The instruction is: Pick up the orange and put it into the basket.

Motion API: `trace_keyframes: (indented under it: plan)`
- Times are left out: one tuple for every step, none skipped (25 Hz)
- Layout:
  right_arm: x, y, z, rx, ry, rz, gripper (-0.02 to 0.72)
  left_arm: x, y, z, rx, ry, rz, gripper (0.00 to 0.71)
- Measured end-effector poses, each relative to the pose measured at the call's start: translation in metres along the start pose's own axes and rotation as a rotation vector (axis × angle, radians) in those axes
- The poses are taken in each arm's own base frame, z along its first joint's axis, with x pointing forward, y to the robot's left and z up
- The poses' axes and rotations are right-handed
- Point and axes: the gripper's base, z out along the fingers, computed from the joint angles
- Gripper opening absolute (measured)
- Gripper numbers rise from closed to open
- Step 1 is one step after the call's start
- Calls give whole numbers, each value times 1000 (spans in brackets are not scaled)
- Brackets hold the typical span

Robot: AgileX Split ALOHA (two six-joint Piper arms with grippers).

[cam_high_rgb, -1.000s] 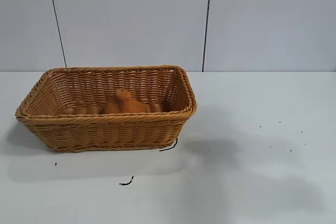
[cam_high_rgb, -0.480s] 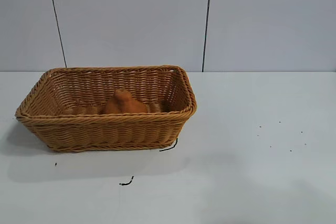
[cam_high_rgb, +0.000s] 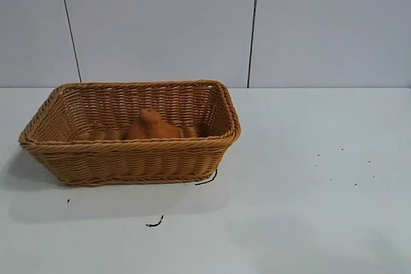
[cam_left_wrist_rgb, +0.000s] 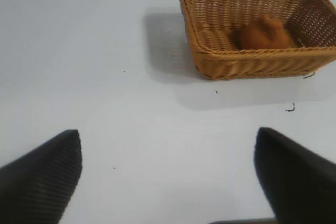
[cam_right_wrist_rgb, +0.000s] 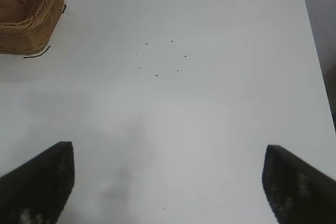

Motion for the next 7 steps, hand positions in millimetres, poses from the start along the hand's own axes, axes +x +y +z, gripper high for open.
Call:
trace_keyframes:
  plan:
    - [1, 0, -2, 0, -12, -1, 695, 0, 0, 0, 0, 0, 0, 639]
    - [1, 0, -2, 0, -16, -2, 695, 0, 0, 0, 0, 0, 0, 639]
    - [1, 0, -2, 0, -16, -2, 695, 0, 0, 0, 0, 0, 0, 639]
    - [1, 0, -2, 0, -16, -3, 695, 0, 0, 0, 0, 0, 0, 639]
    - [1, 0, -2, 0, -16, -3, 695, 0, 0, 0, 0, 0, 0, 639]
    - [1, 0, -2, 0, -16, -3, 695, 0, 0, 0, 0, 0, 0, 639]
    - [1, 0, -2, 0, -16, -3, 695, 0, 0, 0, 0, 0, 0, 639]
